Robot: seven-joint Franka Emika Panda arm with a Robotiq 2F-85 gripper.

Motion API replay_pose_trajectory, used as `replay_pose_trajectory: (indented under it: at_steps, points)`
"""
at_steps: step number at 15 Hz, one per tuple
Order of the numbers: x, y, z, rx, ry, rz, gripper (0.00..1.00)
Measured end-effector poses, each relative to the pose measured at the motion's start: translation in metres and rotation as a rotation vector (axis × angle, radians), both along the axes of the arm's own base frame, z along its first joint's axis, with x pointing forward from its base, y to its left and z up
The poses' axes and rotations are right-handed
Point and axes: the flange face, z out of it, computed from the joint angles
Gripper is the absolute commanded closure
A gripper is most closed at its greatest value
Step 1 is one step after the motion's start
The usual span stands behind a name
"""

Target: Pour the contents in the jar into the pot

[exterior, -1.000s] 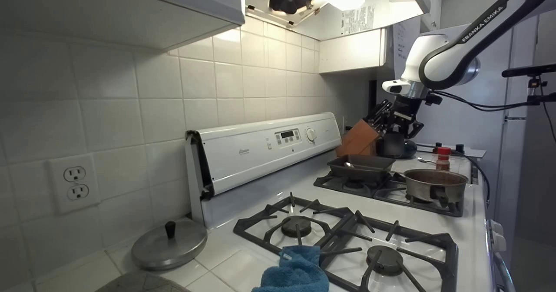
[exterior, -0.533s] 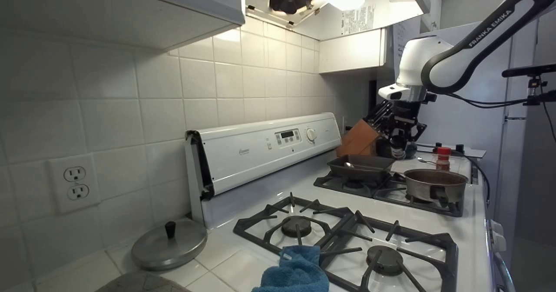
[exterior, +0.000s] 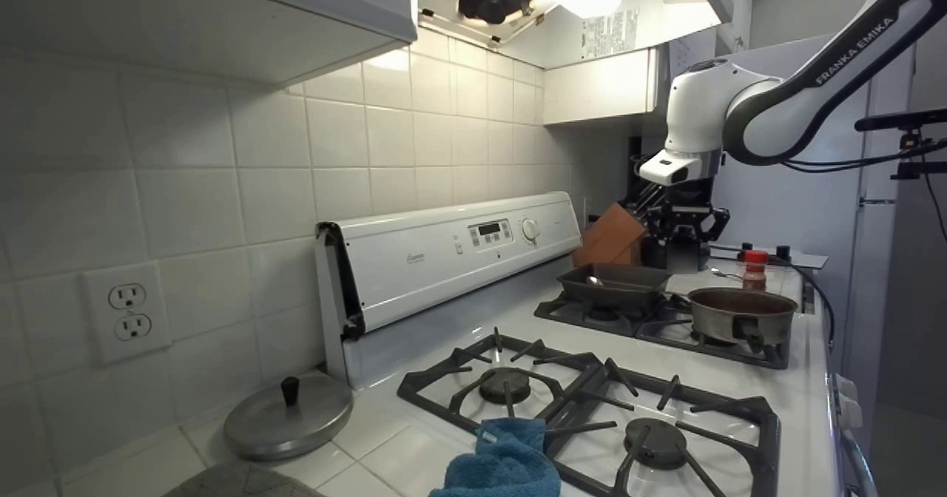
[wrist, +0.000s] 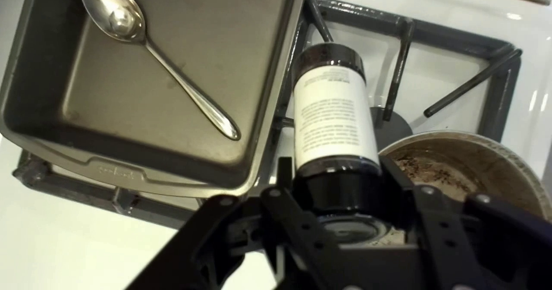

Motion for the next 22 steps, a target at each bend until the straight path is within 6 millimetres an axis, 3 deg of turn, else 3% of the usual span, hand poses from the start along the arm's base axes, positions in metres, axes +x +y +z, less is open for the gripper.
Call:
replay_pose_trajectory:
  at_steps: [9,22]
  points:
    - [-0.015,0.036,-0.007,-0.38,0.166,0.205,0.75]
    - [-0.03,0.074,-0.015,-0.635,0.213,0.244,0.75]
